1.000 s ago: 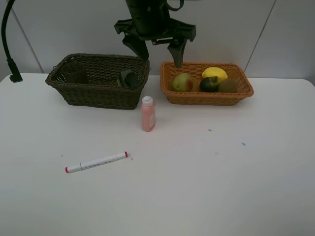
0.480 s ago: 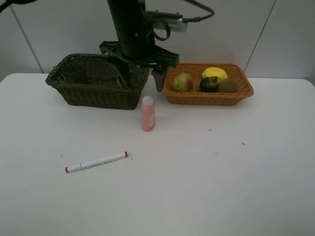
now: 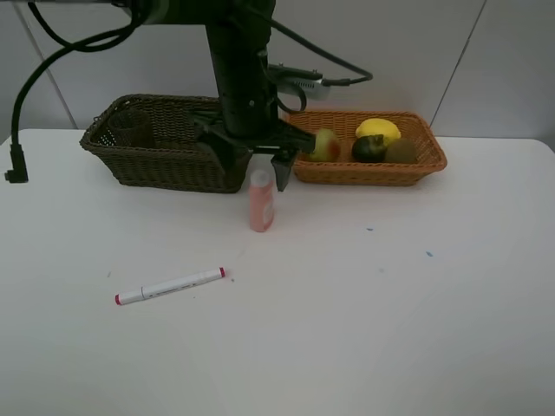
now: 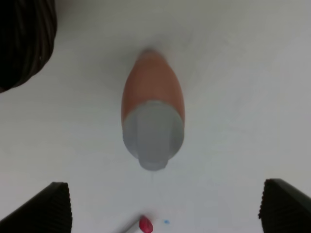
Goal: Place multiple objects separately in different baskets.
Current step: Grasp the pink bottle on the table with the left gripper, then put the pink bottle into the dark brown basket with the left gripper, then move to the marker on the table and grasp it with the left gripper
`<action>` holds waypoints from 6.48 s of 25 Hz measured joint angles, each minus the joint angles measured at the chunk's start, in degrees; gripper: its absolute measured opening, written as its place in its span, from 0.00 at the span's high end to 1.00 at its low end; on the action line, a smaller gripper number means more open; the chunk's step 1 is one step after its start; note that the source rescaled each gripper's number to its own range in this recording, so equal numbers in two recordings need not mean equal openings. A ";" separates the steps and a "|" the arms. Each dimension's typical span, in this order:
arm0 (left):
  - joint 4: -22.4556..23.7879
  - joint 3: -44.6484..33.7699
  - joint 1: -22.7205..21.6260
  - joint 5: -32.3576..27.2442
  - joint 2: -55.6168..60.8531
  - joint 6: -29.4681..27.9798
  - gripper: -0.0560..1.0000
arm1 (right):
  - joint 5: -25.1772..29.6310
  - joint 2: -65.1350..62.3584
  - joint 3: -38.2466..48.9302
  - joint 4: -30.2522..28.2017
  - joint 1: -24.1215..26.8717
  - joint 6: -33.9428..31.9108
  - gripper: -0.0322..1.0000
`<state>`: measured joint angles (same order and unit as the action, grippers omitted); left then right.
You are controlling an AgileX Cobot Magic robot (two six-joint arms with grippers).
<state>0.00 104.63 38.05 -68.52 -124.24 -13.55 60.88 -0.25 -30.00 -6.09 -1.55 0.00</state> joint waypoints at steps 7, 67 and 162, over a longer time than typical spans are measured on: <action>0.00 -0.17 0.00 2.93 -3.19 0.00 0.00 | 0.00 0.00 0.00 0.00 0.00 0.00 0.00; 10.51 13.78 -4.84 -1.55 5.84 -2.50 0.57 | 0.00 0.00 0.00 0.00 0.00 0.00 0.00; -4.62 -10.47 -8.51 -1.37 12.81 20.25 0.00 | 0.00 0.00 0.00 0.00 0.00 0.00 0.00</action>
<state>-4.62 94.17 29.54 -69.88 -111.43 6.70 60.88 -0.25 -30.00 -6.09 -1.55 0.00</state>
